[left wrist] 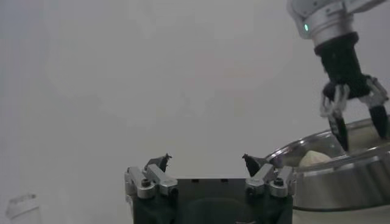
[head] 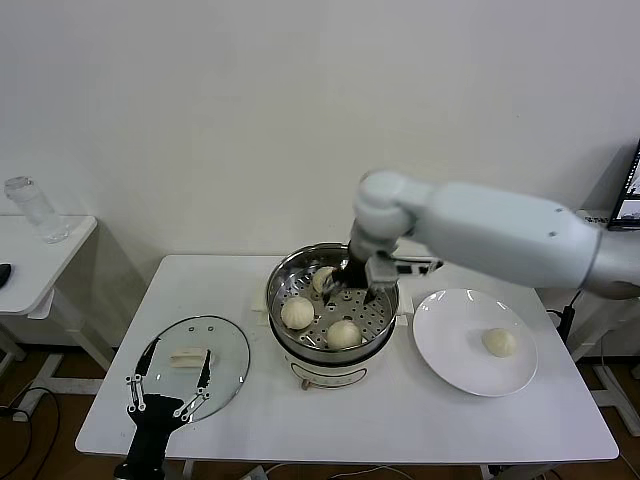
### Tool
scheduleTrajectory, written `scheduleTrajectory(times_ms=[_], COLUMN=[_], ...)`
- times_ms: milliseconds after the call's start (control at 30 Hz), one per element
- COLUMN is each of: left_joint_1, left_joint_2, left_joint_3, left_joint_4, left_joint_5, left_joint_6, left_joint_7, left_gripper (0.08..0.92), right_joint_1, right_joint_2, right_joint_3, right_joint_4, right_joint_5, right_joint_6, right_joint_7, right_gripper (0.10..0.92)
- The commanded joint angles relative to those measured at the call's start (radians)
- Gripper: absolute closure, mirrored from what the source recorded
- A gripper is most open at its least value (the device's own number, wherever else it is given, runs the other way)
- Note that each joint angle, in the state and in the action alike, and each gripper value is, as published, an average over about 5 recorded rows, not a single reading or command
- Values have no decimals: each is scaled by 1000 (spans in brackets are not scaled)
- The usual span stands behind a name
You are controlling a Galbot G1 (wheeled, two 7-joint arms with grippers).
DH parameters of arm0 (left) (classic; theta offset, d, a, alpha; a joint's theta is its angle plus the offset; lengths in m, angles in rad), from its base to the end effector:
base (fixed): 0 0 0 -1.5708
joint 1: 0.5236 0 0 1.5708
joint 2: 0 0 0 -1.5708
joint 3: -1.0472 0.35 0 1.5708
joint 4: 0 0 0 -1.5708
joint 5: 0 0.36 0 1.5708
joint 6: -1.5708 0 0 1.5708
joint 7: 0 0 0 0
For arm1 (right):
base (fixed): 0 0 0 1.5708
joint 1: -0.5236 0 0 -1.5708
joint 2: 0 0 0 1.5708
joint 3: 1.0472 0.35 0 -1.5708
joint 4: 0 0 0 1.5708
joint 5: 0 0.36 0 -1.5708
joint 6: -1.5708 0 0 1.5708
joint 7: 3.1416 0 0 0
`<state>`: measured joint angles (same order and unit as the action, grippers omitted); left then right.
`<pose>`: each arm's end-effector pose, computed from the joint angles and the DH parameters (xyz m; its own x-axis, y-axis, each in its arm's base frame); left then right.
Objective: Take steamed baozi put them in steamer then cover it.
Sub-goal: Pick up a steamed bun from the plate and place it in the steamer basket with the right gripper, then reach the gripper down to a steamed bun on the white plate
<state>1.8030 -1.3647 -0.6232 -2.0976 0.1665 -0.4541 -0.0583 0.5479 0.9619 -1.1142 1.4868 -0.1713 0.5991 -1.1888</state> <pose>0.1162 0.0649 -0.3282 -0.9666 0.1313 -0.2203 0.0448 0.9323 0.3588 0.5170 0.0761 -0.0115 -0.1457 -0.2154 0.9656 -0.0481 -0.9733 -0.2244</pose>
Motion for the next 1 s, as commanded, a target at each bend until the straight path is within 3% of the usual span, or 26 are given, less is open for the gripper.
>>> scheduleTrajectory(times_ms=[33,200,467,1000], left_joint_1=[-3,-2,1,9], left_joint_2=[6,10,9,-3], left_joint_3=[5,13,13,11], left_joint_4=[5,0,-9,-2], left_joint_5=[4,7,8,12], left_joint_6=[0,1,6,2], left_joint_7=[2,3,2,3], left_gripper=[177,177,177,177], right_joint_1=[38,-19,-229,-470], right_joint_2=[-278,-363,-382,-335], right_joint_3=[108,84,137,224], right_joint_4=[-168,-356,-552,-571], right_joint_5=[351,372,262,143], right_joint_6=[-426,-563,-551,-527], right_joint_7=[-77,-109,-72,12], right_gripper=[203,203,203,203])
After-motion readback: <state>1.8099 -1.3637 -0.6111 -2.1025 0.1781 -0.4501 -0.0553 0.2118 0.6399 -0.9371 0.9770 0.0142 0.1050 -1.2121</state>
